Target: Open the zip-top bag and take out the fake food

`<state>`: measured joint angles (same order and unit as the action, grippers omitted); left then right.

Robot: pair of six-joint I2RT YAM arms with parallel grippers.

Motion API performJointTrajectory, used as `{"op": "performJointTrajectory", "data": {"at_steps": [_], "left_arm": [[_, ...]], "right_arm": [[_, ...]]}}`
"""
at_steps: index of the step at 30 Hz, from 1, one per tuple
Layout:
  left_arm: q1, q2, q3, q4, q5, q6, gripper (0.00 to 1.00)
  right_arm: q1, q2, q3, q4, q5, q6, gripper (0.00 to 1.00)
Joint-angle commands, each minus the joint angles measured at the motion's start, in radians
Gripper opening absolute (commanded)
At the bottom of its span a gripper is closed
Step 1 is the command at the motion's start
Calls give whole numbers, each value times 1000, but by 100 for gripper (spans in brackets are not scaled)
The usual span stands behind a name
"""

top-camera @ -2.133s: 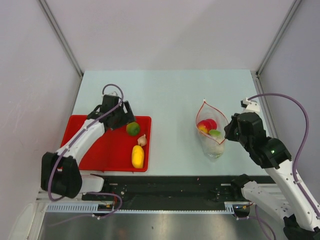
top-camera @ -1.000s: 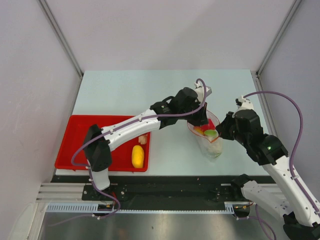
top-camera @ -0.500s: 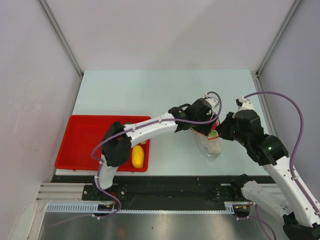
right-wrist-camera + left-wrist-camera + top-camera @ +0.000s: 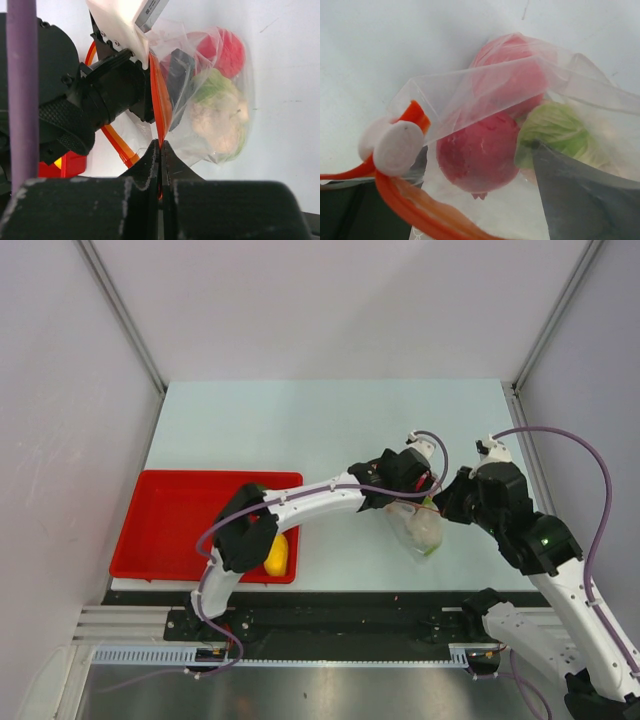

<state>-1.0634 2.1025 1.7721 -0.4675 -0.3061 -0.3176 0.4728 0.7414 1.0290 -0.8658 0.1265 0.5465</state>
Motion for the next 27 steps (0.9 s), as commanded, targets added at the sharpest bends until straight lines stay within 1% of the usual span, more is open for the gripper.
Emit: {"op": "performJointTrajectory", "data": {"at_steps": [1, 3, 6, 7, 8, 9, 12, 13, 14, 16, 17, 18, 19, 20, 21, 22, 27], "left_arm": [[11, 42, -37, 23, -140, 15, 88], [11, 59, -46, 38, -159, 15, 87], [13, 82, -40, 12, -172, 6, 88], [14, 91, -46, 9, -180, 3, 89], [13, 93, -56, 10, -180, 0, 93], [13, 91, -69, 23, -166, 6, 94], [13, 96, -92, 29, -154, 18, 92], [13, 94, -105, 39, -143, 21, 90], [13, 90, -111, 46, -125, 28, 78], [14, 76, -118, 46, -96, 34, 63], [13, 67, -117, 44, -81, 34, 50], [13, 54, -118, 44, -64, 38, 45], [14, 41, -126, 47, -44, 37, 42], [13, 10, -129, 49, -10, 35, 36], [13, -7, -131, 43, 5, 31, 34], [14, -22, -131, 37, 22, 29, 30], [13, -137, -105, 9, 150, 19, 22]], "right_arm": [[-10, -22, 39, -36, -19, -8, 0], [-10, -30, 39, -45, -24, -8, 0], [-10, -39, 42, -62, -22, -8, 0], [-8, -39, 43, -68, -24, -8, 0], [-8, -37, 45, -70, -25, -7, 0], [-8, -39, 45, -71, -30, -5, 0], [-8, -36, 52, -75, -34, -11, 0], [-10, -36, 54, -76, -34, -14, 0], [-11, -34, 59, -76, -33, -20, 0], [-10, -33, 65, -75, -28, -26, 0], [-10, -30, 66, -75, -27, -31, 0], [-11, -30, 71, -70, -30, -34, 0], [-11, -24, 69, -64, -31, -36, 0], [-11, -22, 69, -62, -33, -40, 0], [-11, -19, 69, -53, -30, -49, 0], [-10, -14, 69, -49, -27, -57, 0], [-11, 12, 69, -19, -8, -100, 0]]}}
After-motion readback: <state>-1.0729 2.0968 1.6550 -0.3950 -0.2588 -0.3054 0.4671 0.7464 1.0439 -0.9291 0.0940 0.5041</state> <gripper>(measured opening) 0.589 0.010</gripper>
